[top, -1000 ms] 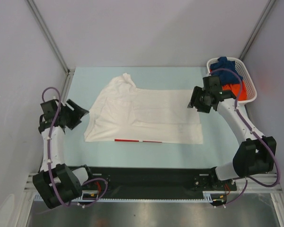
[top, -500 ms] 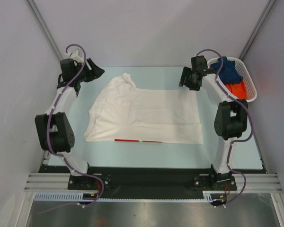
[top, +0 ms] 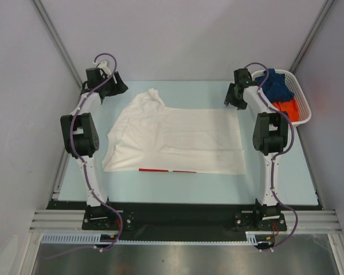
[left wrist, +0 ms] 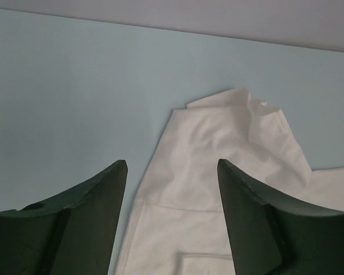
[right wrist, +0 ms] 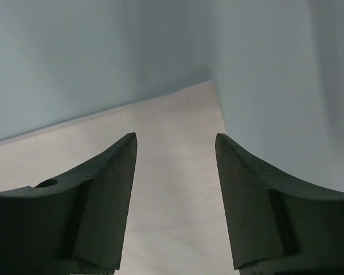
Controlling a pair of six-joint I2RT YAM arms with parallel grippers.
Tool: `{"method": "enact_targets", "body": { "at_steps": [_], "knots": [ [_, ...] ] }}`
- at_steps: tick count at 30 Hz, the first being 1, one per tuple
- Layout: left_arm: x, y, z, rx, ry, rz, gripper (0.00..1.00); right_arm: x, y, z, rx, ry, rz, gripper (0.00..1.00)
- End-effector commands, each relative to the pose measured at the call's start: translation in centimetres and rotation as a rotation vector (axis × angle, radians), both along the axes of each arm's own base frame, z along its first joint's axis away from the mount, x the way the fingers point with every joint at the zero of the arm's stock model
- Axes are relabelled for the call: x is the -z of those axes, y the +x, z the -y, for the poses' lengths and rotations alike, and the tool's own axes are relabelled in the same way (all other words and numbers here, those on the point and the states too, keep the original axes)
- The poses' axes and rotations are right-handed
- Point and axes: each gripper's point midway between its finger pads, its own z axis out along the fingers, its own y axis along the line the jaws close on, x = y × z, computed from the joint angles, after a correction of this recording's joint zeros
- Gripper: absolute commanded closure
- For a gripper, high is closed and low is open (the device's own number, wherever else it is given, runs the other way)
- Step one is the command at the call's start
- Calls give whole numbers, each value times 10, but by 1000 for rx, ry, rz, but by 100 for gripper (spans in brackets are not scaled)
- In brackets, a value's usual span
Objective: Fold and stack the t-shirts
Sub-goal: Fold the tshirt
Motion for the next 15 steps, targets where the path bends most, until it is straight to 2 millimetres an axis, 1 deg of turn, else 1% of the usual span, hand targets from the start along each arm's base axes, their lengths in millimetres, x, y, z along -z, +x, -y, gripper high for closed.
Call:
{"method": "enact_targets", "body": {
  "at_steps": [1, 2, 4, 5, 7, 8, 9, 10, 11, 12, 13, 14, 15],
  "knots": [
    [-6, 27, 3, 23, 1, 54, 29, -13, 14, 9, 10, -31, 38, 38],
    [-9, 31, 5, 34, 7, 60, 29, -12, 13, 7, 8, -28, 36, 39],
    [0, 35, 9, 49, 12, 51, 29, -11, 14, 5, -1, -17, 36, 39],
    [9, 36, 14, 67, 9, 43, 28, -11, 14, 3, -7, -6, 37, 39],
    [21, 37, 16, 64, 15, 16, 27, -12, 16, -2, -21, 16, 44, 39],
    [32, 38, 20, 71, 10, -8, 26, -12, 16, -3, -21, 19, 44, 39],
    [37, 38, 22, 79, 4, -23, 26, -13, 18, -2, -12, 27, 50, 39],
    [33, 42, 25, 92, 1, -16, 26, -13, 18, -3, -15, 43, 50, 39],
    [39, 42, 30, 101, 0, -32, 26, -12, 18, -5, -17, 58, 49, 39],
    [58, 39, 29, 94, 1, -88, 26, -13, 20, -3, -12, 70, 56, 39],
    [55, 44, 31, 94, -3, -83, 28, -13, 20, -3, -15, 81, 55, 39],
    [62, 42, 32, 76, -21, -113, 30, -14, 20, -2, -13, 80, 57, 39],
    [69, 43, 29, 64, -7, -122, 32, -14, 21, 1, -9, 80, 60, 39]
  ]
}}
